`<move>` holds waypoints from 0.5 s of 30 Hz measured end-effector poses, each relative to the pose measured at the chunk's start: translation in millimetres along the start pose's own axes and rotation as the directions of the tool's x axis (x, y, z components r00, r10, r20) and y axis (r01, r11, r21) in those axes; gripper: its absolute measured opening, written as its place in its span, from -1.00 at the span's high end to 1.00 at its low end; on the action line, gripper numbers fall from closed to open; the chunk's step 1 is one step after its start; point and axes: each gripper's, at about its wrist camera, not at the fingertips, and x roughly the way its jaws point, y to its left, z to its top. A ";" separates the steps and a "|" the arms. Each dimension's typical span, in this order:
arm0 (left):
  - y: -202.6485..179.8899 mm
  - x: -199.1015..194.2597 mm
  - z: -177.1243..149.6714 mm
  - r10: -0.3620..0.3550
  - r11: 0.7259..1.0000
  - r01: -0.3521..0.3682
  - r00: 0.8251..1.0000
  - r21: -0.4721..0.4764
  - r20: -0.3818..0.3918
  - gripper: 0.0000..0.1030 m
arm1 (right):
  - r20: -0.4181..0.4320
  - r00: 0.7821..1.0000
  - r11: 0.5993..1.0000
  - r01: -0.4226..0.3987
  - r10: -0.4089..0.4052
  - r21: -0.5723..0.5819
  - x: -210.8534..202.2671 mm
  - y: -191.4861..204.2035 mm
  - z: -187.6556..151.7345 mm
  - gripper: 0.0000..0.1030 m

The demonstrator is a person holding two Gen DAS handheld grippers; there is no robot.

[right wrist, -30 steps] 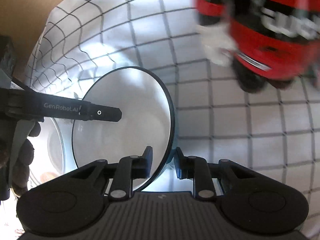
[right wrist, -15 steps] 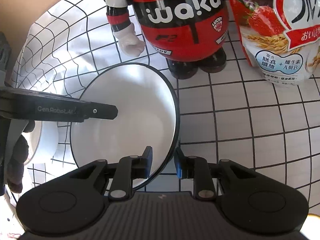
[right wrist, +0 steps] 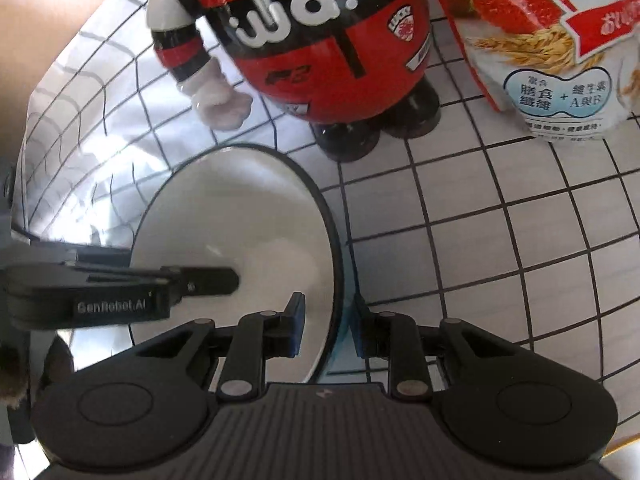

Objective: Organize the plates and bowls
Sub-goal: 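Lift the blue bowl with both tools and carry it toward the yellow-rimmed bowl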

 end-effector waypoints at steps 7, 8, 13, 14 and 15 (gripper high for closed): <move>15.5 -4.7 -6.4 -0.027 0.992 0.030 0.999 -0.121 0.027 0.61 | 0.032 0.999 0.999 0.037 -0.036 -0.020 1.7 10.2 -7.5 0.47; 15.0 -4.6 -5.9 -0.024 0.991 0.027 0.999 -0.131 0.028 0.63 | 0.036 0.999 0.999 0.038 -0.037 -0.028 2.2 11.9 -8.8 0.47; 10.4 -5.1 -6.0 -0.004 0.992 0.008 1.000 -0.122 0.030 0.60 | 0.040 0.999 0.999 0.036 -0.035 -0.024 4.3 14.8 -10.0 0.49; 9.9 -5.0 -5.8 -0.004 0.993 0.007 1.000 -0.119 0.029 0.60 | 0.039 0.999 0.999 0.038 -0.037 -0.031 4.6 15.8 -10.2 0.49; 8.8 -4.4 -5.5 -0.004 0.993 0.007 1.000 -0.115 0.027 0.60 | 0.038 0.998 0.998 0.041 -0.040 -0.044 3.8 15.8 -9.4 0.49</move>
